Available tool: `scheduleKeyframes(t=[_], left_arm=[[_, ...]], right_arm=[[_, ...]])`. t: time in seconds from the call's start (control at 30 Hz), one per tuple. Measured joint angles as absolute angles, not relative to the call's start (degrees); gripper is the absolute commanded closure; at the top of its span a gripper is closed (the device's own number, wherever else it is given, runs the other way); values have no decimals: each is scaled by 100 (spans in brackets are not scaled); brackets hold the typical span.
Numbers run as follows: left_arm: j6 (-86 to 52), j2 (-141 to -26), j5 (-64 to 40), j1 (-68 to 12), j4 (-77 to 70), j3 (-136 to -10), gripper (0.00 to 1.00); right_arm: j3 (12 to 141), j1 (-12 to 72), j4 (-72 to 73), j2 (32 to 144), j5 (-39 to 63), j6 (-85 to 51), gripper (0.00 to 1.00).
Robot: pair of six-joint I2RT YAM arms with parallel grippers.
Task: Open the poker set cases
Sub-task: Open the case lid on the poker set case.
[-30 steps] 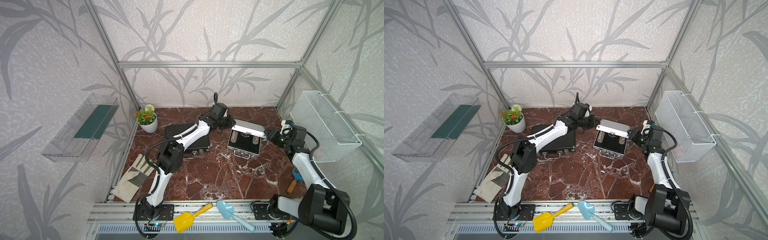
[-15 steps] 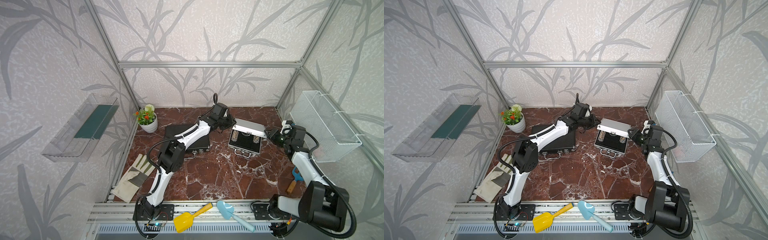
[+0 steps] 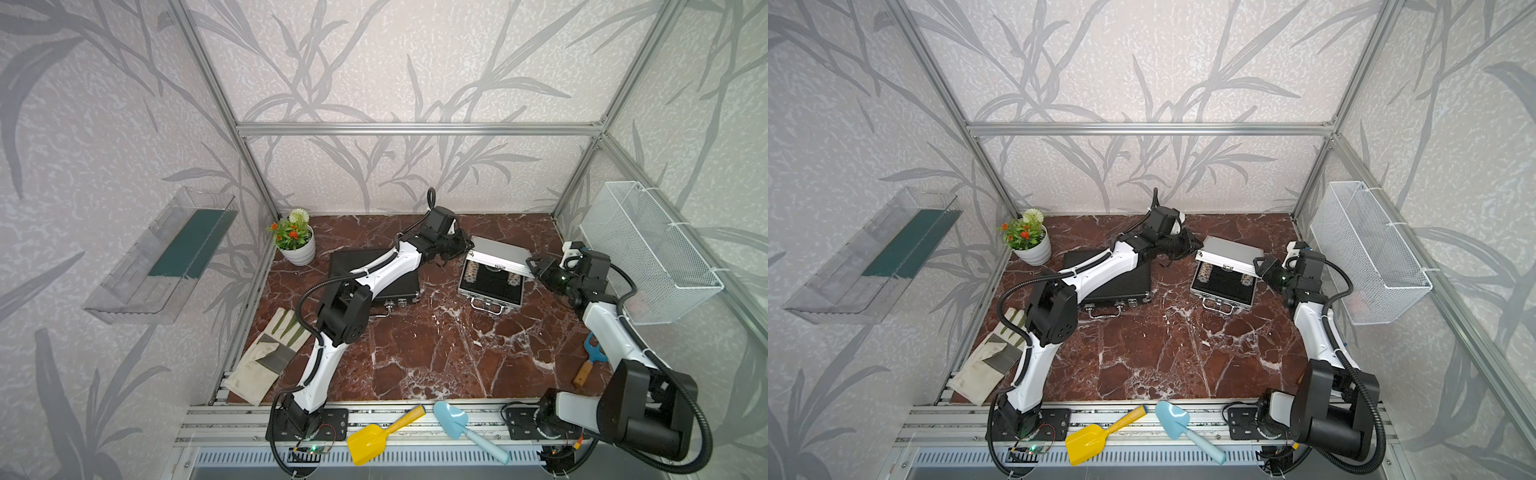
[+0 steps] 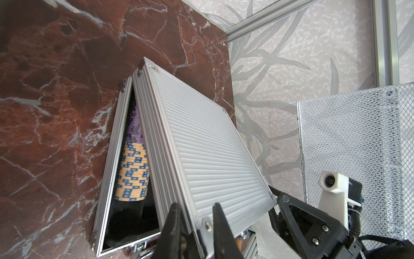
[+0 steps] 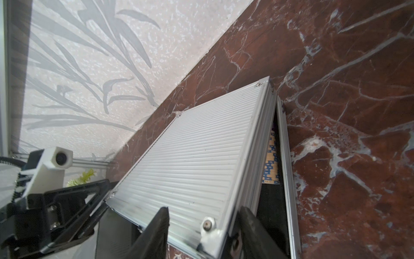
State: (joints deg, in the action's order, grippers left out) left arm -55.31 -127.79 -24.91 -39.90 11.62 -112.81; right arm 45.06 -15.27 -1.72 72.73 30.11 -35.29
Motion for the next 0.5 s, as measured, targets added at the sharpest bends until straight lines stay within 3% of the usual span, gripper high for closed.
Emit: scheduleKeyframes(t=[0.5], left_arm=[[-5579,-12798,-2663,-3997,1114,-11279,85]], right_arm=[[4792,-1487,-661,7384,2998,-3500,22]])
